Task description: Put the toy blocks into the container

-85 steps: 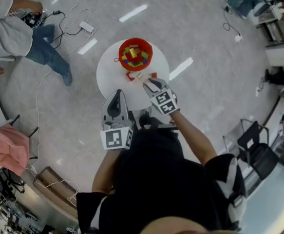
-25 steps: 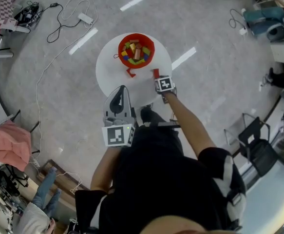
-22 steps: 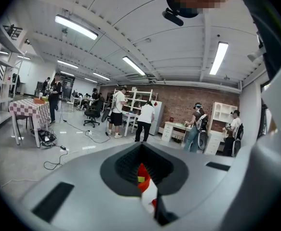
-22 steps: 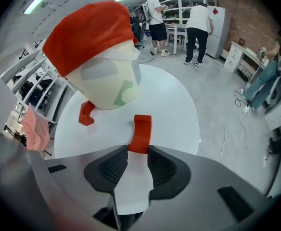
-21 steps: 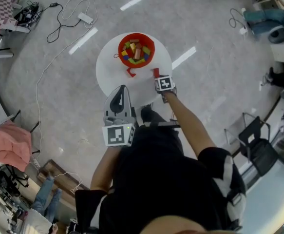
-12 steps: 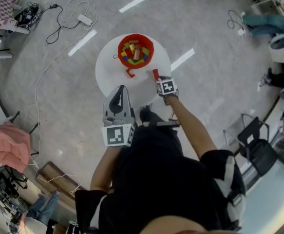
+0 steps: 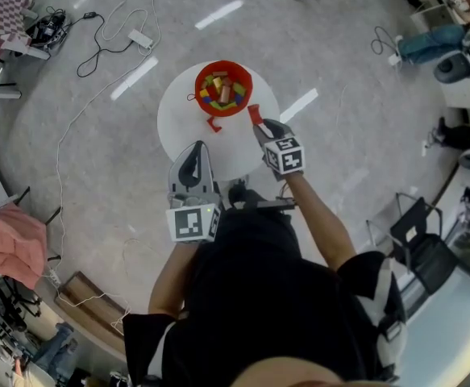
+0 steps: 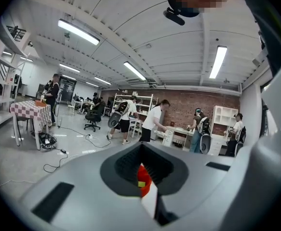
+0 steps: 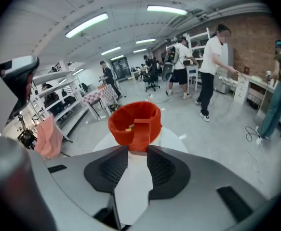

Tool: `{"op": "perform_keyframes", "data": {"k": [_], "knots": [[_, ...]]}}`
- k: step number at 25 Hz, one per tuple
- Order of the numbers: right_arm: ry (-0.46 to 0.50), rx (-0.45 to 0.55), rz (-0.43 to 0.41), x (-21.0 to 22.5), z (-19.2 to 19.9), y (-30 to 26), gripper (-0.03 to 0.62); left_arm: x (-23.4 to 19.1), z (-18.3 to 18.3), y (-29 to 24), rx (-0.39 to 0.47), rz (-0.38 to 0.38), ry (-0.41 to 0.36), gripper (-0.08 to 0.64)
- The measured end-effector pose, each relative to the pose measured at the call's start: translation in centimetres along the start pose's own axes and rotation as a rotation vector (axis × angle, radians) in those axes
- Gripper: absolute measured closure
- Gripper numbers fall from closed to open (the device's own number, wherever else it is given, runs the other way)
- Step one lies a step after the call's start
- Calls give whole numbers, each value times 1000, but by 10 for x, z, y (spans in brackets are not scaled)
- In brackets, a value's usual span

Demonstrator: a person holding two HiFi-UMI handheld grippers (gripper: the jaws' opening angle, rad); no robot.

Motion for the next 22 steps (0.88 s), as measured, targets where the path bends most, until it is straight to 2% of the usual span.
{"op": "perform_keyframes", "data": {"k": [3,6,10,17,22], "knots": [[29,102,-20,-14,-40,11,471,0,-3,2,9,-6,6,566],[70,147,-24,-25,-66,3,471,0,-4,5,18,-15,11,566],[98,138,-24,-30,-81,-20,471,-3,-6,8,22,-26,7,566],[104,65,-26,-32,-74,-53,471,-10,-2,15,16,-51,21,566],[87,74,-21,-31,-77,-51,470,-16,-4,19,25,-70,24,566]]}}
Point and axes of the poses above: the fingertips, and each gripper's own axes: y backward along the fingers, x to its right, z out of its underside, the point moved 5 cm from there along y, backward along the fingers, and after that the axes turned 9 degrees about z, right-handed, at the moved point
